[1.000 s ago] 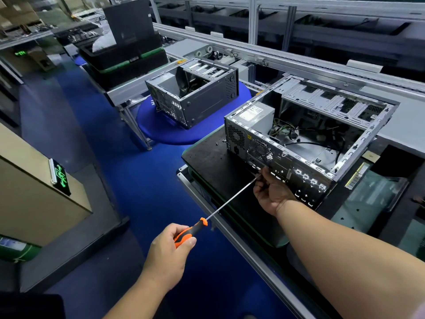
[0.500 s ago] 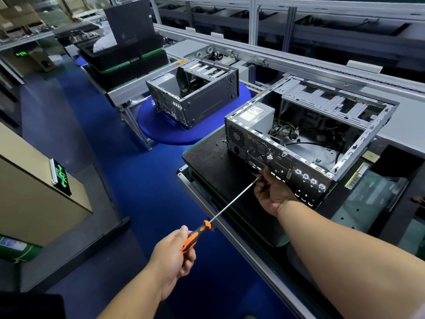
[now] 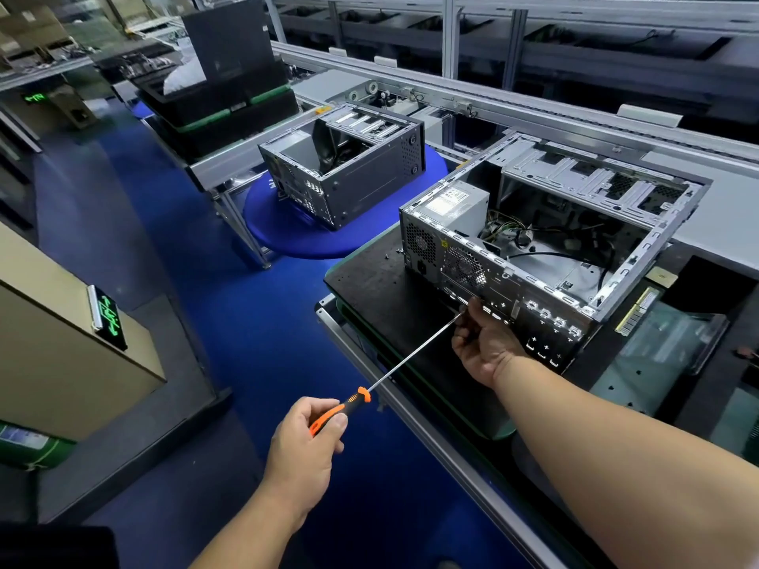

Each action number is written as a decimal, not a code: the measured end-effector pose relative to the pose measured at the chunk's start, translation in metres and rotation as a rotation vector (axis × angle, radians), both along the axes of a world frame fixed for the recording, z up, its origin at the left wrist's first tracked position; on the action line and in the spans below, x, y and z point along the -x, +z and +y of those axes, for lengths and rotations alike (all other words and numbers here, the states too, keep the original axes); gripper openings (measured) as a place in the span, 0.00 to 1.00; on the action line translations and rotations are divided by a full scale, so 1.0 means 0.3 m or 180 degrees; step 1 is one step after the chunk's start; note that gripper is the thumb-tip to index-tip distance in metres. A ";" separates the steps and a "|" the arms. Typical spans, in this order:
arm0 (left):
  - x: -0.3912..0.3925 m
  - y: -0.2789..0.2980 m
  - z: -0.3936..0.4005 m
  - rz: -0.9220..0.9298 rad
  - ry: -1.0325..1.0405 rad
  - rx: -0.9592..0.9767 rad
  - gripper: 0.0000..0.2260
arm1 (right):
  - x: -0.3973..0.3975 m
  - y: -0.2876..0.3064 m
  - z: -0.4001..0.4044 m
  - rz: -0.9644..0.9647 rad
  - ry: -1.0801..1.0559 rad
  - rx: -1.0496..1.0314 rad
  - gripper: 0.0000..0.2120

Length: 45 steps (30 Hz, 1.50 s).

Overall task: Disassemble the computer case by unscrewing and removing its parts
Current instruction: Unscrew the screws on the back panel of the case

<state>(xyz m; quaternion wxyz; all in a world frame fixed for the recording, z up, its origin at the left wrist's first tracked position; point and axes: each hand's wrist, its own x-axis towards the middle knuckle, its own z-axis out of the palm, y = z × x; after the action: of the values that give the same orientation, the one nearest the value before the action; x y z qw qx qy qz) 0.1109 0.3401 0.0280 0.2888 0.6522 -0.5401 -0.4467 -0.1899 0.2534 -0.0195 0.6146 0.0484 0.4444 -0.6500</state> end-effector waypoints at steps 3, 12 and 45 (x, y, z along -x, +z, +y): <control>0.001 -0.015 -0.004 0.0255 0.0025 -0.0182 0.05 | -0.027 0.020 0.022 0.0199 -0.0027 -0.0509 0.16; 0.001 -0.028 -0.023 0.1004 0.0282 -0.0889 0.15 | -0.026 0.506 -0.019 0.3041 0.0374 0.0916 0.20; 0.008 -0.044 -0.060 0.1734 0.0710 -0.0832 0.09 | 0.388 0.301 -0.196 0.4098 0.1930 0.0123 0.17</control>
<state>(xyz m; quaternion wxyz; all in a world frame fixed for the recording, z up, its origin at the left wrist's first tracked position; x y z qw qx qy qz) 0.1084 0.3221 0.0147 0.3837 0.5955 -0.3061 -0.6360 -0.3061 0.1945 0.0707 0.3846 -0.4818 0.7015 -0.3576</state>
